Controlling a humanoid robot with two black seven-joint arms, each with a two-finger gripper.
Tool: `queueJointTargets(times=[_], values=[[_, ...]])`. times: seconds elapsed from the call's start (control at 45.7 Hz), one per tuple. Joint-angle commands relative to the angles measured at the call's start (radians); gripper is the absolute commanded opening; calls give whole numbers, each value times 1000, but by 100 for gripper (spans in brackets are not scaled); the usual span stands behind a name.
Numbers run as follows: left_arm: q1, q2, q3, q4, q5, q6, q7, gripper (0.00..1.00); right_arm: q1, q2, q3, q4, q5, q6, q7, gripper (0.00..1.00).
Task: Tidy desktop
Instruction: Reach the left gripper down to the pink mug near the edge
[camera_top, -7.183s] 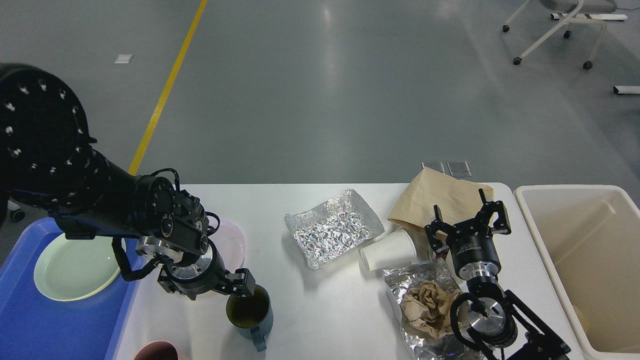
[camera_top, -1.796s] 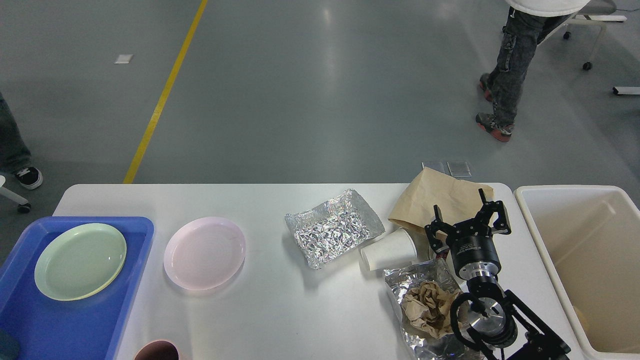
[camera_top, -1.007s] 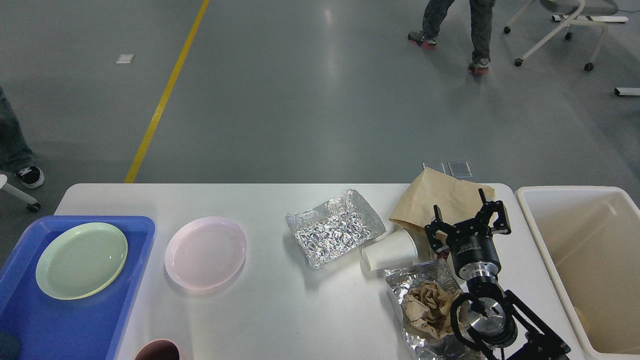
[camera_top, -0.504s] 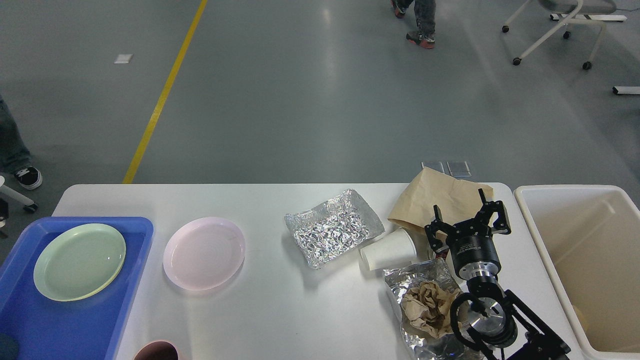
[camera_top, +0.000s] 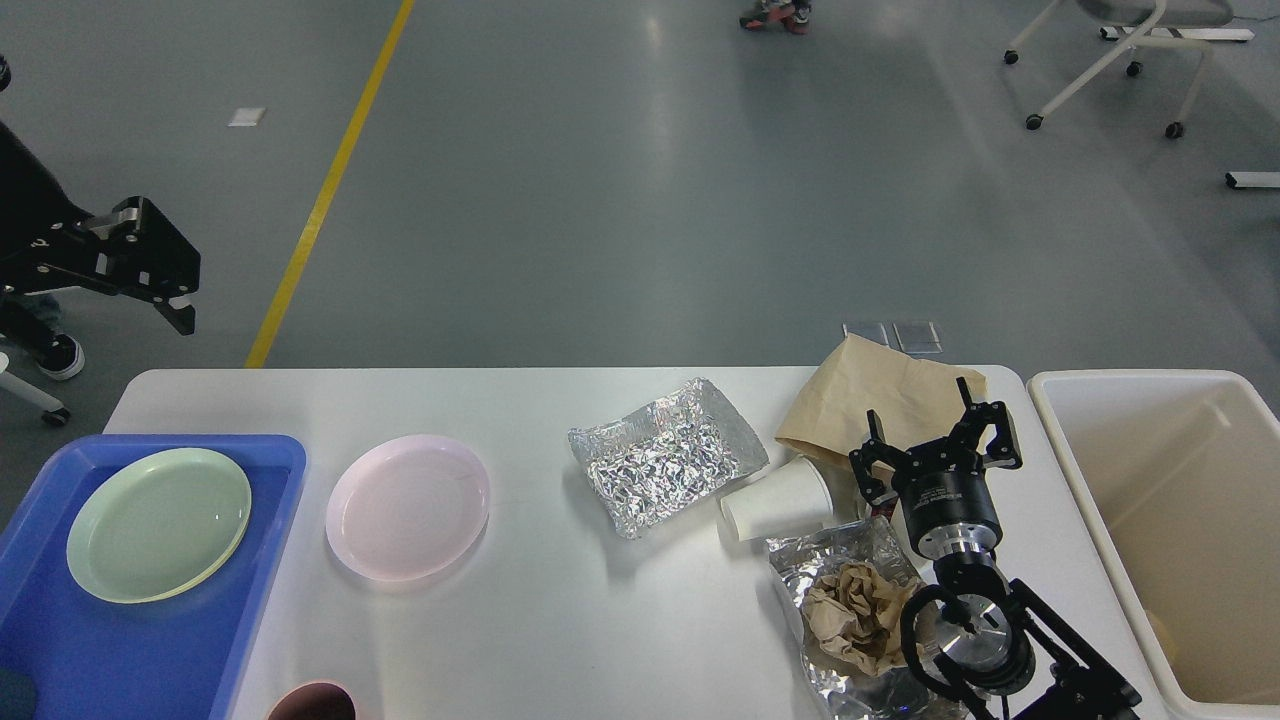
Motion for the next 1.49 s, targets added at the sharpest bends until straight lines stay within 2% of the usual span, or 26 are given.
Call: queueJointTargets(times=[0.0,0.197,0.438,0.547,0.876,1.095,1.314,1.467], values=[[-112,-86,-10,-103,-75,0,-1,94,0,0,0,0,-2,0,0,100],[-220,-126,-61,-189,-155,0,-1,94,0,0,0,0,-2,0,0,100],[-206,-118,-62,-191,-172,0,-8,95,0,0,0,0,0,0,-1,100],[-149,-110,-90,-186,-171,0,-8,95,0,0,0,0,0,0,0,100],[163,-83,-150,-187,-97,6,-8,92,0,0,0,0,0,0,0,100],[423,32,-256,-186,81,201,-5,89,0,0,0,0,0,0,-1,100],[653,121,-299,-184,377,483,-1,89,0,0,0,0,0,0,-1,100],[760,153,-346,-184,579,557,7,88,0,0,0,0,0,0,-1,100]])
